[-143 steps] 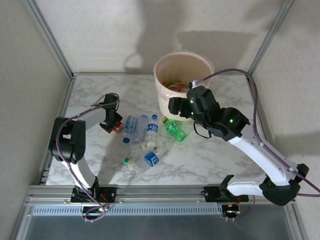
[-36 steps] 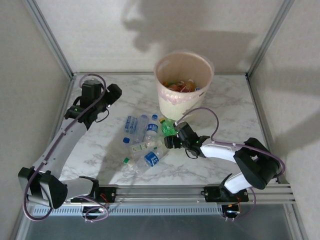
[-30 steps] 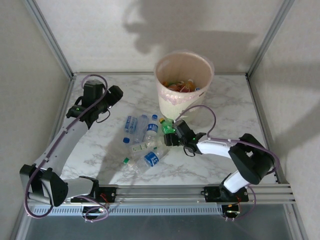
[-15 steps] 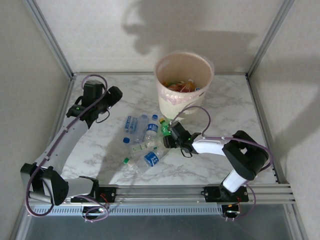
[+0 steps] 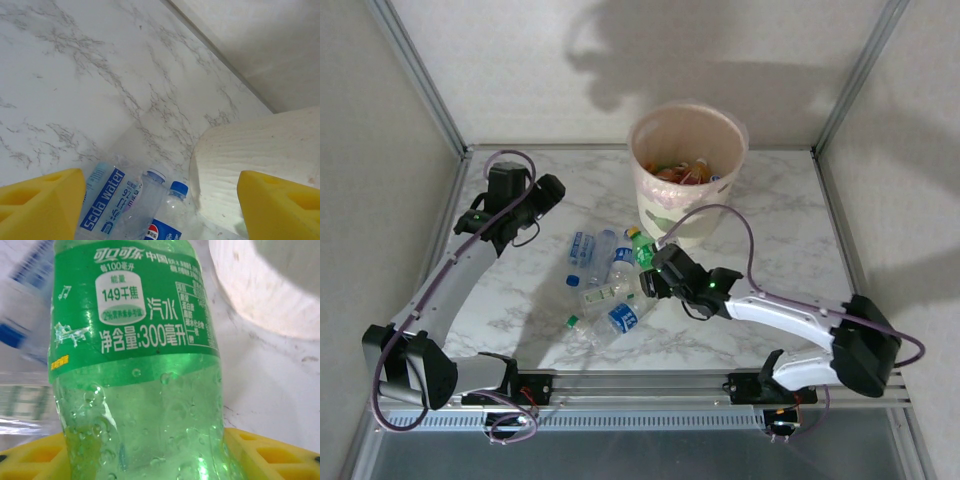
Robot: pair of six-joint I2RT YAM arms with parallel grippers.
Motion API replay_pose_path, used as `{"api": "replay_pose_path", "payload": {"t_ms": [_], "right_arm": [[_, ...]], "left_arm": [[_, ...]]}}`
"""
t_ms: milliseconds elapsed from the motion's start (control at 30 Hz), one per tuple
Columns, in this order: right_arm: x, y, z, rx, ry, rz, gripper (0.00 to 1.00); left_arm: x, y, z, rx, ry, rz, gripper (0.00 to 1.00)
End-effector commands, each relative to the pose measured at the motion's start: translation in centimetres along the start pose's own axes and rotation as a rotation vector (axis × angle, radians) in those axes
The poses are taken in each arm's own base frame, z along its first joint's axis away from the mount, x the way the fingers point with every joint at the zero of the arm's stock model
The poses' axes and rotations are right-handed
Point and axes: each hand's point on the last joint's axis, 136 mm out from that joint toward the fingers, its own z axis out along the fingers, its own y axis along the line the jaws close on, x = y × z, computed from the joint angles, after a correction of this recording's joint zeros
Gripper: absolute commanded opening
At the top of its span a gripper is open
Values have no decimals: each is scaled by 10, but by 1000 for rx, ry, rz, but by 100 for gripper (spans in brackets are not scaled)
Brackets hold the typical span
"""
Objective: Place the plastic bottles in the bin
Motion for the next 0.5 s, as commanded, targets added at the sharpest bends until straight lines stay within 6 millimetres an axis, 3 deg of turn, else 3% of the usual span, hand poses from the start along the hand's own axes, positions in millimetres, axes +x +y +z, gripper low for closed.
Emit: {"api": "replay_pose_path", "payload": {"t_ms": [0, 267, 467], "right_arm": [[-31, 1, -43, 22, -63, -9, 47], [-144, 14, -132, 17, -274, 55, 47], [-231, -5, -167, 86, -415, 157, 49]], "left_arm": [[1, 9, 7, -28, 10, -21, 79], [4, 6, 20, -24, 37, -32, 78], [9, 12, 22, -44, 50, -21, 78]]}}
